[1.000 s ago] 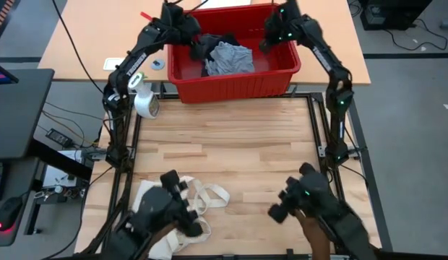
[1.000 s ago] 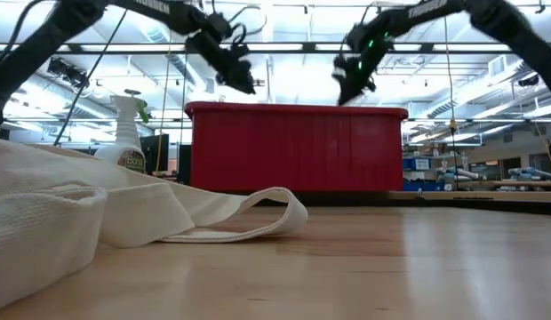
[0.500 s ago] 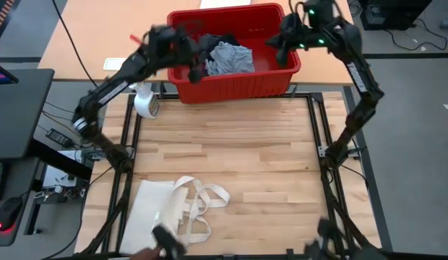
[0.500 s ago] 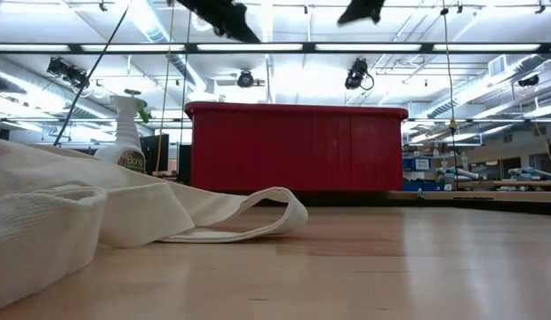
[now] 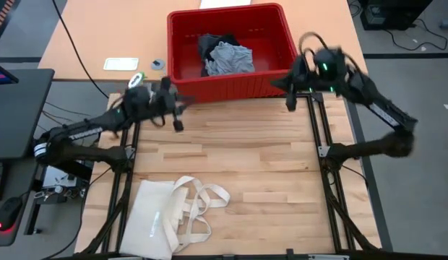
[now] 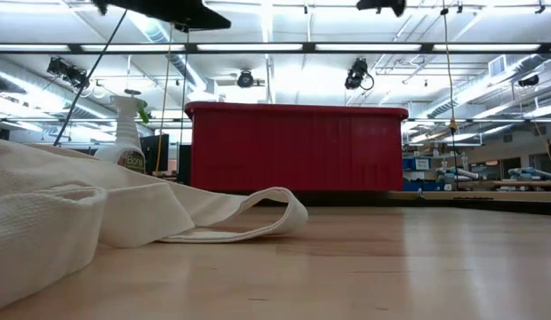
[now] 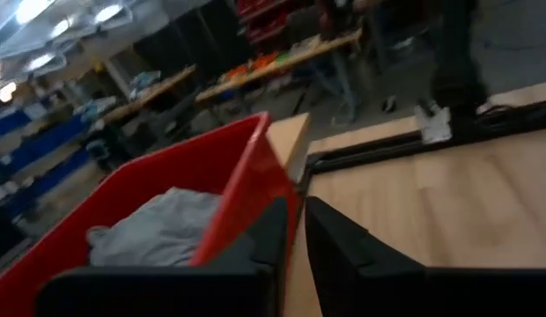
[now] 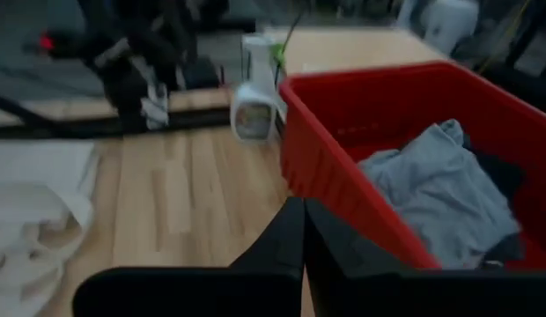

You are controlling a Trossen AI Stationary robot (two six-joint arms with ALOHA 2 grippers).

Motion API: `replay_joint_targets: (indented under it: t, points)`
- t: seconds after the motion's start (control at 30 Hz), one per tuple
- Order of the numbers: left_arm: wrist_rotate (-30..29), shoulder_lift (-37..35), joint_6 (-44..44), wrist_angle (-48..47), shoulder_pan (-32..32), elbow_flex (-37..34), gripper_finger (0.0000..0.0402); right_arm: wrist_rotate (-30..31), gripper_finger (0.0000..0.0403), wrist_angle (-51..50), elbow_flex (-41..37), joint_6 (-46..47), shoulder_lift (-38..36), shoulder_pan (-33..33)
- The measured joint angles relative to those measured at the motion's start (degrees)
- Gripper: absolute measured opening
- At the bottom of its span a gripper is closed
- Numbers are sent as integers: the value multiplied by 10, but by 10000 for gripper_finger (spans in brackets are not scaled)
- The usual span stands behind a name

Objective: Fold Laundry from Bin
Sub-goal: Return to Home Position

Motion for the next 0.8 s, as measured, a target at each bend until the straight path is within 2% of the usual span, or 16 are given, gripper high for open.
replay_joint_targets:
  t: [0.2, 0.37, 0.43, 0.53, 0.63, 0.8]
  points:
    - [-21, -62, -3, 125, -56, -153, 35, 34, 11, 239, -292, 75, -171, 45]
    - [-30, -93, -19, 302, -72, -277, 23, 67, 11, 423, -483, 104, -255, 73]
    - [-36, -104, -28, 339, -72, -319, 18, 79, 11, 490, -553, 109, -273, 81]
    - [-38, -123, -32, 370, -71, -364, 11, 93, 11, 568, -638, 118, -293, 87]
    - [-39, -138, -17, 367, -71, -389, 8, 95, 12, 604, -705, 120, -312, 87]
    - [-88, -181, -15, 368, -71, -427, 7, 93, 16, 717, -804, 175, -336, 87]
